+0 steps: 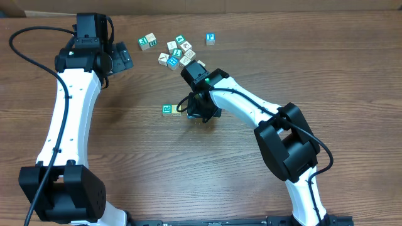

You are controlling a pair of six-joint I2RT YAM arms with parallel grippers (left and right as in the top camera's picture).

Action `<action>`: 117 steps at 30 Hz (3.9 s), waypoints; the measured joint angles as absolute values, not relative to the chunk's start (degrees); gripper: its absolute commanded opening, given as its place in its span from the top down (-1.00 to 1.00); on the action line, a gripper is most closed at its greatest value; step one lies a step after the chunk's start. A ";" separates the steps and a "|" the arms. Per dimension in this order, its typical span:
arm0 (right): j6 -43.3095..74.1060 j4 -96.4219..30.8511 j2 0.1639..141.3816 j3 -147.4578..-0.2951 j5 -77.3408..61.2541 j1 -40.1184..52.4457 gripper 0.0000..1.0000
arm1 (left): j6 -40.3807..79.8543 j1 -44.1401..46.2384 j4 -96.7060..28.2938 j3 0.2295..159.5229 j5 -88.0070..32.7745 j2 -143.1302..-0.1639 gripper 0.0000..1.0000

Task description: Form a horizontal line

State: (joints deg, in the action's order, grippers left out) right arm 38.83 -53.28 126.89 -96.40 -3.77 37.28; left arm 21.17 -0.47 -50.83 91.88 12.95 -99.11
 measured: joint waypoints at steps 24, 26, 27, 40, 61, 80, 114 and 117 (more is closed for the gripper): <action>39.00 -49.43 126.89 -96.40 -5.58 37.28 0.93 | 21.19 -0.47 -50.81 91.88 12.95 -99.11 -0.99; 39.03 -49.21 126.89 -96.40 -5.58 37.28 0.93 | 21.19 -0.47 -50.83 91.88 12.93 -99.11 -0.99; 39.00 -49.10 126.89 -96.40 -5.58 37.28 0.92 | 21.17 -0.47 -50.83 91.88 12.95 -99.11 -0.99; 39.00 -49.32 126.89 -96.40 -4.21 37.28 0.93 | 21.19 -0.47 -50.81 91.88 12.95 -99.11 -0.99; 39.00 -56.14 126.89 -96.40 -3.99 36.07 0.93 | 21.17 -0.47 -50.81 91.88 12.95 -99.11 -0.99; 39.03 -58.67 126.89 -96.40 -4.05 36.10 0.93 | 21.17 -0.47 -50.81 91.88 12.95 -99.11 -0.99; 39.00 -59.18 126.89 -96.40 -4.67 36.10 0.93 | 21.17 -0.47 -50.83 91.88 12.93 -99.11 -0.98; 39.03 -59.18 126.89 -96.40 -4.67 36.07 0.92 | 21.17 -0.47 -50.83 91.88 12.93 -99.11 -0.99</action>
